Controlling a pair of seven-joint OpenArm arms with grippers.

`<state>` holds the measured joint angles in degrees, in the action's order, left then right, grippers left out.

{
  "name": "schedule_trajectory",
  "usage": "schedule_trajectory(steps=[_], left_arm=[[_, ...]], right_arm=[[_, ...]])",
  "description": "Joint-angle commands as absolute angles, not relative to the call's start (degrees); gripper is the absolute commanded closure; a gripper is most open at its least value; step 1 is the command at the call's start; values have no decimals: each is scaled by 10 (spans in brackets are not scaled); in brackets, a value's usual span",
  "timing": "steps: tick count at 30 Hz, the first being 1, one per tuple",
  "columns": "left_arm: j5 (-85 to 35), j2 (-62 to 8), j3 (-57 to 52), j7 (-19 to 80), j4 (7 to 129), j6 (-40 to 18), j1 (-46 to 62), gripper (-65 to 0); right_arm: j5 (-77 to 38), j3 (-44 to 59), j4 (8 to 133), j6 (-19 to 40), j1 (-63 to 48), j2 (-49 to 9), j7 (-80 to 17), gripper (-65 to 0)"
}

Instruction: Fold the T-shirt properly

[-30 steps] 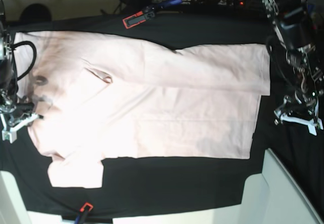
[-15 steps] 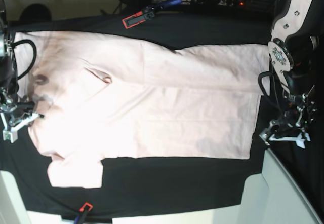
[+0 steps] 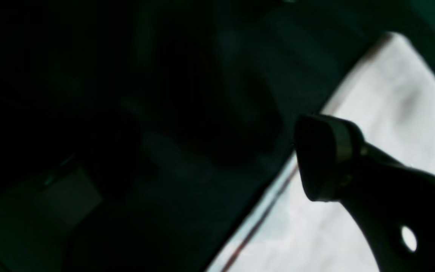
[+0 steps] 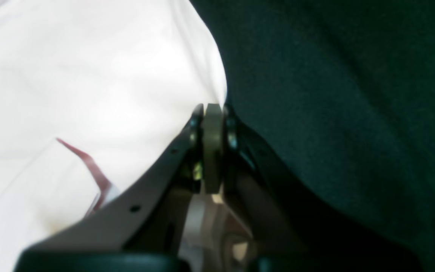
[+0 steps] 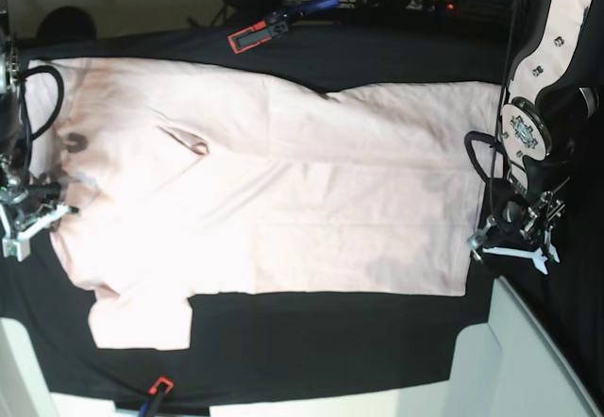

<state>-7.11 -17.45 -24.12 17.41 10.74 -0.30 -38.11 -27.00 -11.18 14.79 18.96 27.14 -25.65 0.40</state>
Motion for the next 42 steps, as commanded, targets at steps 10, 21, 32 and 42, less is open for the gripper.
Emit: schedule_trajectory(steps=[10, 21, 32, 42], left_arm=[[-81, -182, -248, 188, 109, 0, -370, -635], [-79, -182, -247, 188, 111, 1, -342, -628], [3, -123, -241, 183, 263, -1, -247, -632], [25, -106, -243, 185, 296, 0, -234, -635]], right_arm=[[-275, -111, 156, 191, 285, -270, 16, -4], [-275, -111, 157, 191, 287, -269, 16, -6], [-275, -111, 173, 191, 286, -269, 16, -9], [-275, -111, 173, 191, 286, -269, 16, -9]])
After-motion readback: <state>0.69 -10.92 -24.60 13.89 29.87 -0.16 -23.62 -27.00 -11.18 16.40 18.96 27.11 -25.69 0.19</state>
